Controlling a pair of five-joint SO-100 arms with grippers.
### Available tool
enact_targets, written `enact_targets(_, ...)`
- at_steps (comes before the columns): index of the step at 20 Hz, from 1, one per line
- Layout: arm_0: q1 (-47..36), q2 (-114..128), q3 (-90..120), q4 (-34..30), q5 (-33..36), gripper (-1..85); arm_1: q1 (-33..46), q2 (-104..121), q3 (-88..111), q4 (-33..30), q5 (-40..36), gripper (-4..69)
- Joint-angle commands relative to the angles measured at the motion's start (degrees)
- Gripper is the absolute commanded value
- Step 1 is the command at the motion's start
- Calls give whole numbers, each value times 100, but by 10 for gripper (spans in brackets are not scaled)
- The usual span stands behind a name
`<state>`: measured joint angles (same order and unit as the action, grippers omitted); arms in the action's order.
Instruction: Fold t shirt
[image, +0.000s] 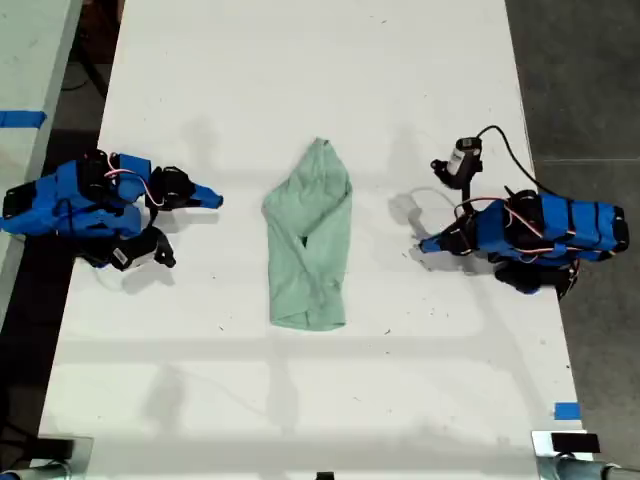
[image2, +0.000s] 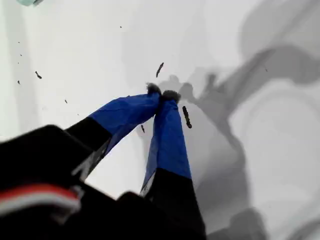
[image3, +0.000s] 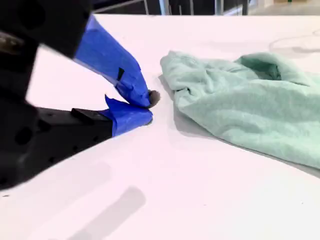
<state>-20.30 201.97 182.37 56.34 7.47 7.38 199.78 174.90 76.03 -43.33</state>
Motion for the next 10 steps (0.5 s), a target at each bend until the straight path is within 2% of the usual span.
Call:
enact_targets(1,9,387,615,-255,-255,29,9,88,325,9,-105,14)
enact_targets(3,-589,369,615,149,-88,40,9,88,325,9,-105,14)
enact_targets(4,-905,360,615,149,149,44,9,88,325,9,-105,14)
enact_targets(10,-2030,360,615,149,167,53,18,88,325,9,-105,14)
